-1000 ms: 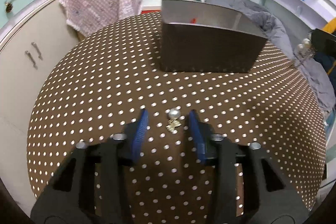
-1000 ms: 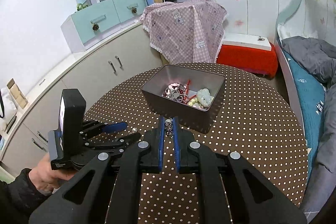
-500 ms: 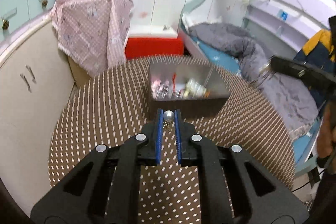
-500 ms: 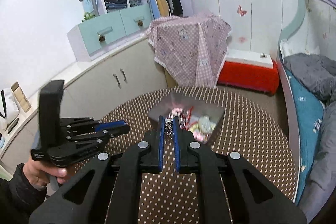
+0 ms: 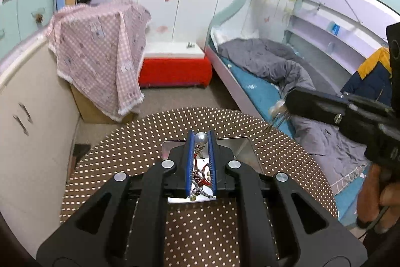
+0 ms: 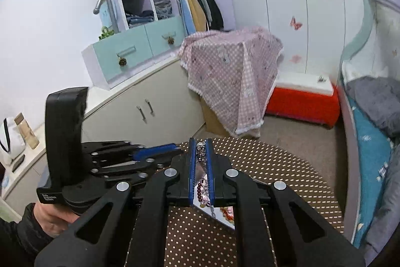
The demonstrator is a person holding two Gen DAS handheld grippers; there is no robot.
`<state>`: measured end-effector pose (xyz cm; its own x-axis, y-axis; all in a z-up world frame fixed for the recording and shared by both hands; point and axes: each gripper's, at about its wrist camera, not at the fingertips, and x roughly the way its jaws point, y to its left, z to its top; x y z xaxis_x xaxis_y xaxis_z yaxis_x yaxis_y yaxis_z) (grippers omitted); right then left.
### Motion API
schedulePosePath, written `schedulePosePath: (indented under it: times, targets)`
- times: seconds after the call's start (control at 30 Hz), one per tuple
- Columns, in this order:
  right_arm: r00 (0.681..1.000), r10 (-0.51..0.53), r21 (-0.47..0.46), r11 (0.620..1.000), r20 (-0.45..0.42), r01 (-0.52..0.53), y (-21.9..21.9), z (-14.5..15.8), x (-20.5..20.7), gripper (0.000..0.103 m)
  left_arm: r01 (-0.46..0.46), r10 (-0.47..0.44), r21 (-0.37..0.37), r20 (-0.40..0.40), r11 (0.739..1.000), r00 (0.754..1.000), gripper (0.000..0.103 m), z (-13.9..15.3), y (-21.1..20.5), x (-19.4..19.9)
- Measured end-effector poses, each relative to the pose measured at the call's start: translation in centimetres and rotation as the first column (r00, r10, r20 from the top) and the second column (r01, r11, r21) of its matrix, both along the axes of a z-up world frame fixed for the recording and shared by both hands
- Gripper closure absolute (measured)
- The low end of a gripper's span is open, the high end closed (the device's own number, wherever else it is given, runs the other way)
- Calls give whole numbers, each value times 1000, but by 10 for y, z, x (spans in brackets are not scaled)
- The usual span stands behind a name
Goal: Organize jewelry
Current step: 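Lower both held pieces into the grey box and open both grippers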
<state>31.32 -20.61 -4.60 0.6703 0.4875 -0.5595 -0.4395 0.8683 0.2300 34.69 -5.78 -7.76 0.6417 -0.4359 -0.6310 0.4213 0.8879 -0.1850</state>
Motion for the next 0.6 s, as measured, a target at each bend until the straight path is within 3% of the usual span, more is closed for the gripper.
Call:
schedulePosePath:
  times: [0.07, 0.1, 0.13, 0.2, 0.23, 0.27, 0.6]
  targets:
    - [998, -5, 5, 1000, -61, 5, 2, -19, 16, 92, -14, 15, 31, -45, 999, 999, 91, -12, -4, 14]
    - [996, -21, 0, 1000, -84, 21, 2, -26, 22, 86, -33, 36, 54, -54, 998, 998, 81, -17, -6, 18]
    - [994, -40, 1, 999, -103, 40, -1, -33, 26, 71, -47, 51, 71, -62, 996, 997, 46, -21, -6, 21]
    - [989, -76, 26, 996, -125, 80, -9, -42, 28, 50, -96, 98, 57, -33, 994, 995, 8, -23, 1, 18]
    - [987, -103, 45, 993, -120, 109, -15, -44, 26, 24, -108, 109, 57, -13, 992, 994, 8, -23, 4, 15]
    - [985, -136, 51, 988, -108, 142, -21, -43, 22, 7, -113, 114, 58, -4, 992, 994, 8, -22, 8, 12]
    - [974, -217, 89, 971, -71, 223, -39, -25, -6, 7, -195, 189, 71, 83, 978, 979, 8, 5, 28, -26]
